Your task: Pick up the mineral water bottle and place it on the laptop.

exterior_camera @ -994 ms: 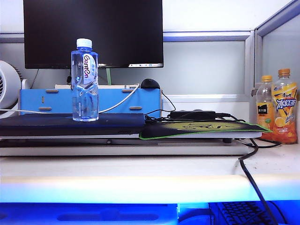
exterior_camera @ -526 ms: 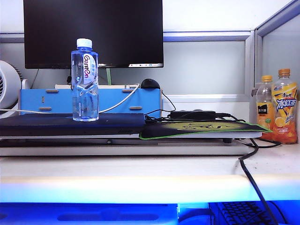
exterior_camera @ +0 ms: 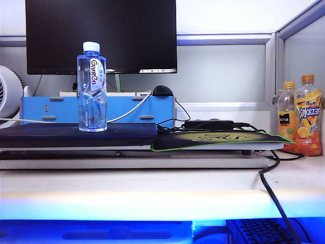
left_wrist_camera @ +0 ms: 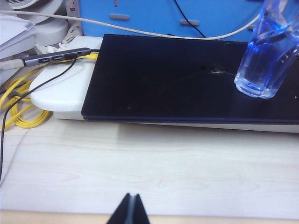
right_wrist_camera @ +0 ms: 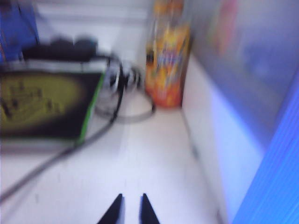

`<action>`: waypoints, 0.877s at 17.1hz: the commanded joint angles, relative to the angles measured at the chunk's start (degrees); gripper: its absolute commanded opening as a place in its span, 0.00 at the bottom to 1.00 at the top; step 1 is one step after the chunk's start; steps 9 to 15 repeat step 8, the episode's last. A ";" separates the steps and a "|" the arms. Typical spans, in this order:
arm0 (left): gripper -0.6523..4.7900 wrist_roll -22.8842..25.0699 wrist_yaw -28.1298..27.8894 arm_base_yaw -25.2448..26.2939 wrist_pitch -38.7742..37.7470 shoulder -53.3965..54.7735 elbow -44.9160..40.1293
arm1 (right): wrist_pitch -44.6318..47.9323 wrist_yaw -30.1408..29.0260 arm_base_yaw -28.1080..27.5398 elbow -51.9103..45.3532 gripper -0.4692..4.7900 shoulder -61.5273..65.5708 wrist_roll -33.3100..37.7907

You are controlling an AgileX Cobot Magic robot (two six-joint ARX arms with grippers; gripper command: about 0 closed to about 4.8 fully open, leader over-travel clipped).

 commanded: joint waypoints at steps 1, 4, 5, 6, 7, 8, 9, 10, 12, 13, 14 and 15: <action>0.12 0.07 0.11 0.02 -0.07 -0.11 0.00 | 1.77 -0.13 0.02 -2.71 0.20 0.04 -0.17; 0.12 0.09 0.13 0.02 -0.07 -0.11 0.00 | 1.88 -1.46 0.11 -3.43 0.20 0.04 -0.15; 0.12 0.09 0.11 0.02 -0.07 -0.11 0.00 | 1.84 -2.36 0.13 -3.43 0.20 0.04 -0.15; 0.12 0.09 0.13 0.02 -0.07 -0.11 0.00 | 1.84 -2.58 0.07 -3.43 0.20 0.04 -0.15; 0.12 0.09 0.11 0.02 -0.07 -0.11 0.00 | 1.77 -2.45 0.00 -3.43 0.20 0.04 -0.15; 0.12 0.09 0.11 0.02 -0.07 -0.11 0.00 | 1.77 -2.43 -0.04 -3.43 0.20 0.04 -0.15; 0.12 0.09 0.11 0.02 -0.07 -0.11 0.00 | 1.77 -2.43 -0.04 -3.43 0.20 0.04 -0.15; 0.12 0.09 0.11 0.02 -0.07 -0.11 0.00 | 1.77 -2.43 -0.04 -3.43 0.20 0.04 -0.15; 0.12 0.09 0.11 0.02 -0.07 -0.11 0.00 | 1.77 -2.43 -0.04 -3.43 0.20 0.04 -0.15; 0.12 0.09 0.11 0.02 -0.07 -0.11 0.00 | 1.77 -2.43 -0.04 -3.43 0.20 0.04 -0.15; 0.12 0.09 0.11 0.02 -0.07 -0.11 0.00 | 1.77 -2.43 -0.04 -3.43 0.20 0.04 -0.15; 0.12 0.09 0.11 0.02 -0.07 -0.11 0.00 | 1.77 -2.43 -0.04 -3.43 0.20 0.04 -0.15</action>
